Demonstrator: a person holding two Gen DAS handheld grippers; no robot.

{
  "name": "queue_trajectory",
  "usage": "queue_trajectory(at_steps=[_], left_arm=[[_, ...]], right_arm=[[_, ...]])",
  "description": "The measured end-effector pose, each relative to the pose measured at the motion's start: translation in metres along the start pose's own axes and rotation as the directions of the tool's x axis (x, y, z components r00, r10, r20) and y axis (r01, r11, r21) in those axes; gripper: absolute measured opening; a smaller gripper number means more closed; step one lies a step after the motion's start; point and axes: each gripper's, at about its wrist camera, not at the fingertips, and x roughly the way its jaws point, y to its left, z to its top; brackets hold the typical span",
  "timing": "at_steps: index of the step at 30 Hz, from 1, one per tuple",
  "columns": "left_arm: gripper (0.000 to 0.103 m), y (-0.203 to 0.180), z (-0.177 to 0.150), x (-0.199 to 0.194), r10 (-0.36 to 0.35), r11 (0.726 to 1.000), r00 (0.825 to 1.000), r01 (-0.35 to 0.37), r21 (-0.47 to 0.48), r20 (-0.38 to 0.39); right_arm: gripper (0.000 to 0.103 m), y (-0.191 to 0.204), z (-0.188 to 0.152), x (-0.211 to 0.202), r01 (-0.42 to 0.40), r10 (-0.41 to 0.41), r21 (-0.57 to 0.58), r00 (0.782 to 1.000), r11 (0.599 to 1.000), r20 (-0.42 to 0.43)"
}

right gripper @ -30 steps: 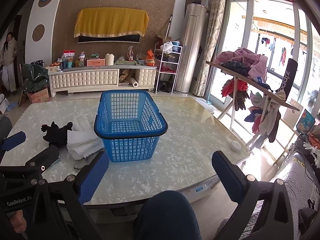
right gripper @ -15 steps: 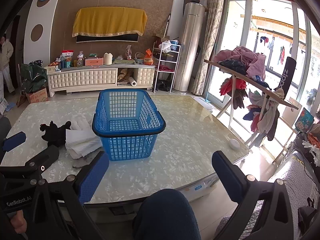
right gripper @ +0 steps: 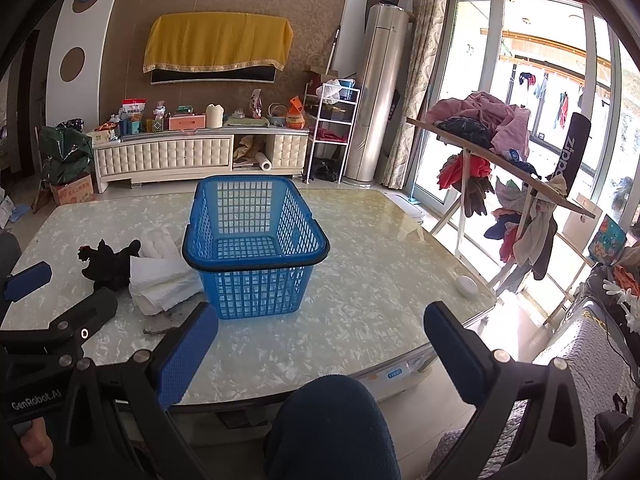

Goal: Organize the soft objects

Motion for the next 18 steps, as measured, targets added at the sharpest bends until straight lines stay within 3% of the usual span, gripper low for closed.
queue_trajectory(at_steps=[18], left_arm=[[0.103, -0.0010, 0.0011, 0.0024, -0.004, 1.000, 1.000, 0.004, 0.011, -0.013]], right_arm=[[0.103, -0.0025, -0.0002, 0.0036, -0.010, 0.010, 0.004, 1.000, 1.000, -0.014]])
